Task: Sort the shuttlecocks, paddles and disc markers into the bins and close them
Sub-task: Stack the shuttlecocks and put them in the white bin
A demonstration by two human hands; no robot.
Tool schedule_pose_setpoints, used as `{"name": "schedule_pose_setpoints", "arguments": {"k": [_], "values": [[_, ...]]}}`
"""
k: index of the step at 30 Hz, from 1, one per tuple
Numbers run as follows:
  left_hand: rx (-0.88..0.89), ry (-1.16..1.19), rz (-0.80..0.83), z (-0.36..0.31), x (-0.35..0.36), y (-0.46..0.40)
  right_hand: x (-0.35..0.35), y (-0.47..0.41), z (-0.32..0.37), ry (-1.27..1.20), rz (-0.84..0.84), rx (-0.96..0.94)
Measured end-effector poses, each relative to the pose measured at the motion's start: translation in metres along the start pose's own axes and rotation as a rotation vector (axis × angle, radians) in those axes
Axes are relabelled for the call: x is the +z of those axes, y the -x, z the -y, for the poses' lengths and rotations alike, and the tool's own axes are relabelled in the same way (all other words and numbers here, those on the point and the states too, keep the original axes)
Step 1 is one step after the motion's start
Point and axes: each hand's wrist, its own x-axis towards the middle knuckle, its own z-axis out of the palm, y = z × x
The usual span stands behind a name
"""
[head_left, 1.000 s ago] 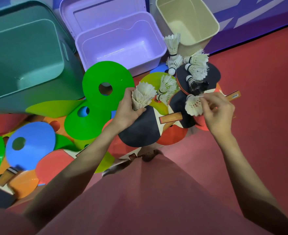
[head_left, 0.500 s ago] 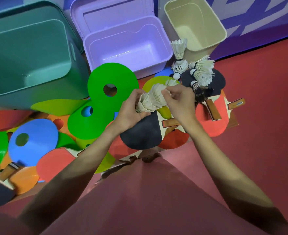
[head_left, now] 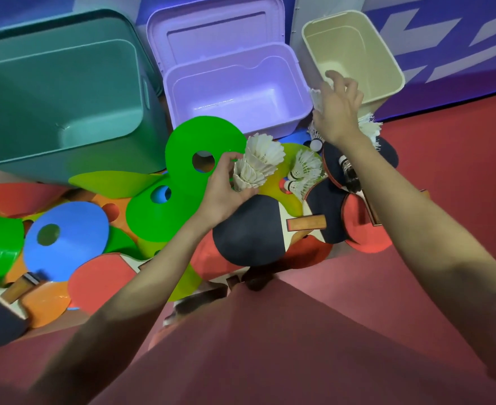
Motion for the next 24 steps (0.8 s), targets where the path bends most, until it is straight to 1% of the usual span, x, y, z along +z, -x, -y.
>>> {"name": "schedule_pose_setpoints", "arguments": {"k": [3, 5, 7, 8, 10, 12, 13, 15, 20, 22, 24], "values": [[-0.031, -0.001, -0.025, 0.0, 0.001, -0.003, 0.007, -0.006, -0.002, 0.114, -0.013, 0.063], [-0.04, -0.019, -0.034, 0.002, 0.001, -0.006, 0.006, -0.004, -0.004, 0.156, -0.029, 0.07], [-0.043, -0.038, -0.051, 0.004, 0.0, -0.008, 0.0, 0.005, 0.002, 0.094, -0.128, 0.03], [-0.043, -0.046, -0.064, 0.005, 0.0, -0.01, -0.005, 0.014, 0.009, -0.021, -0.2, 0.0], [-0.047, -0.06, -0.087, 0.007, -0.001, -0.012, -0.022, 0.037, 0.029, -0.372, -0.308, -0.047], [-0.049, -0.063, -0.095, 0.008, -0.002, -0.014, -0.039, 0.063, 0.05, -0.675, -0.351, -0.051], [-0.046, -0.063, -0.093, 0.008, -0.003, -0.014, -0.045, 0.074, 0.058, -0.746, -0.362, -0.054], [-0.036, -0.065, -0.085, 0.006, -0.002, -0.014, -0.048, 0.088, 0.065, -0.762, -0.323, -0.076], [0.037, -0.085, -0.049, -0.003, 0.002, -0.015, -0.03, 0.098, 0.062, -0.744, -0.076, -0.207], [0.048, -0.098, -0.025, -0.004, 0.002, -0.014, -0.028, 0.101, 0.064, -0.753, -0.029, -0.258], [0.048, -0.099, -0.026, -0.002, 0.001, -0.013, -0.031, 0.101, 0.064, -0.789, 0.011, -0.256]]}}
